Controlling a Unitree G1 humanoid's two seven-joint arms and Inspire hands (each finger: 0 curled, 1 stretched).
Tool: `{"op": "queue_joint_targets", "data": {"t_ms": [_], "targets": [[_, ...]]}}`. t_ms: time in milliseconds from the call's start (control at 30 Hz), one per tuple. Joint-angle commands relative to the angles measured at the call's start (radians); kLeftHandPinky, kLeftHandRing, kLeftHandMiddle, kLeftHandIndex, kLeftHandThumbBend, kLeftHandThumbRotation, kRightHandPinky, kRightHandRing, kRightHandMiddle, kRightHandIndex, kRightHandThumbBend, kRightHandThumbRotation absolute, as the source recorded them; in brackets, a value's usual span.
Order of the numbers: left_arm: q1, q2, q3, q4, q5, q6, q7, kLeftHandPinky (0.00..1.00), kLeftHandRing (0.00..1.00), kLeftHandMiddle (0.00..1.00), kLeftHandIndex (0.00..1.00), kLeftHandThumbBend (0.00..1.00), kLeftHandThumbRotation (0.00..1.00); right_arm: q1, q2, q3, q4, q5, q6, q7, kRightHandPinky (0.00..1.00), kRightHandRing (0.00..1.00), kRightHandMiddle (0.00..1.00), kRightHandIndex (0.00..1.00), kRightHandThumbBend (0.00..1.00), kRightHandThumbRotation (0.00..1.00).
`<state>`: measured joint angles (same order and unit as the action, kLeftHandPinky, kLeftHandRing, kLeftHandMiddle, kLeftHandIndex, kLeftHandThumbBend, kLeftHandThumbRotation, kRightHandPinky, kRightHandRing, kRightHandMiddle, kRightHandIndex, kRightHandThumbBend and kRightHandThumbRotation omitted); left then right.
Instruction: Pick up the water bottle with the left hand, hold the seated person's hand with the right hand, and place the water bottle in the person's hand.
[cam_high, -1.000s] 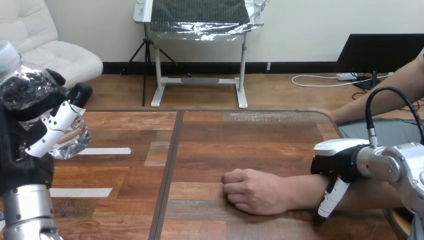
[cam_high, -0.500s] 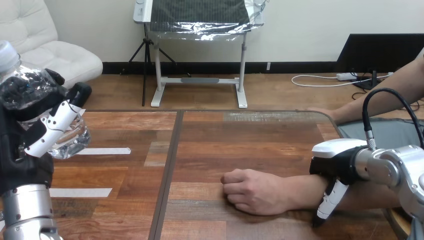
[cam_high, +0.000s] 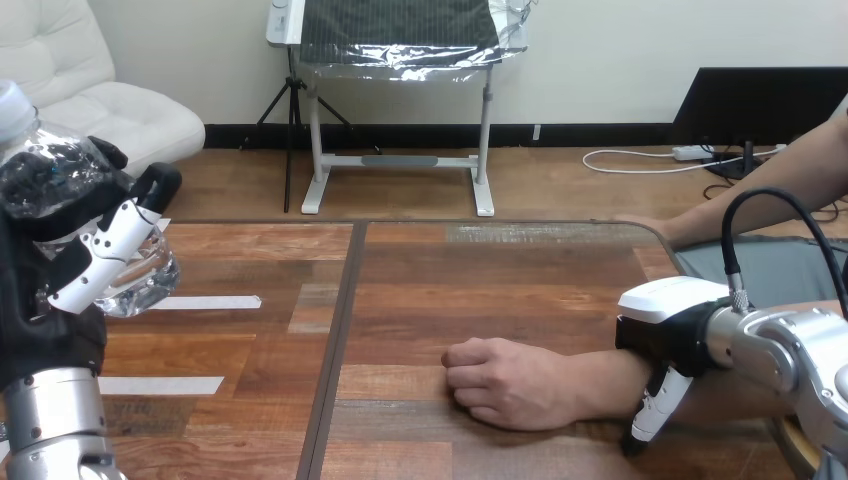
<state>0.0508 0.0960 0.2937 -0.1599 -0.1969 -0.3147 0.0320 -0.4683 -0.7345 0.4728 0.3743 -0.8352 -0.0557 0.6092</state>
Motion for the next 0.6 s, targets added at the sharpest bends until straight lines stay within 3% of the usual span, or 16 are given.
{"op": "queue_joint_targets", "data": {"t_ms": [0, 567], "targets": [[-0.049, 0.008, -0.004, -0.061, -0.003, -0.009, -0.004, 0.2, 0.25, 0.31, 0.37, 0.44, 0.0, 0.087, 0.014, 0.031, 0.05, 0.009, 0.001, 0.004, 0.1, 0.17, 0.26, 0.37, 0.89, 0.32], [-0.05, 0.01, -0.004, -0.049, 0.0, -0.02, -0.01, 0.2, 0.25, 0.31, 0.37, 0.44, 0.0, 0.108, 0.011, 0.013, 0.053, 0.032, -0.019, -0.036, 0.1, 0.17, 0.26, 0.36, 0.86, 0.13]]}}
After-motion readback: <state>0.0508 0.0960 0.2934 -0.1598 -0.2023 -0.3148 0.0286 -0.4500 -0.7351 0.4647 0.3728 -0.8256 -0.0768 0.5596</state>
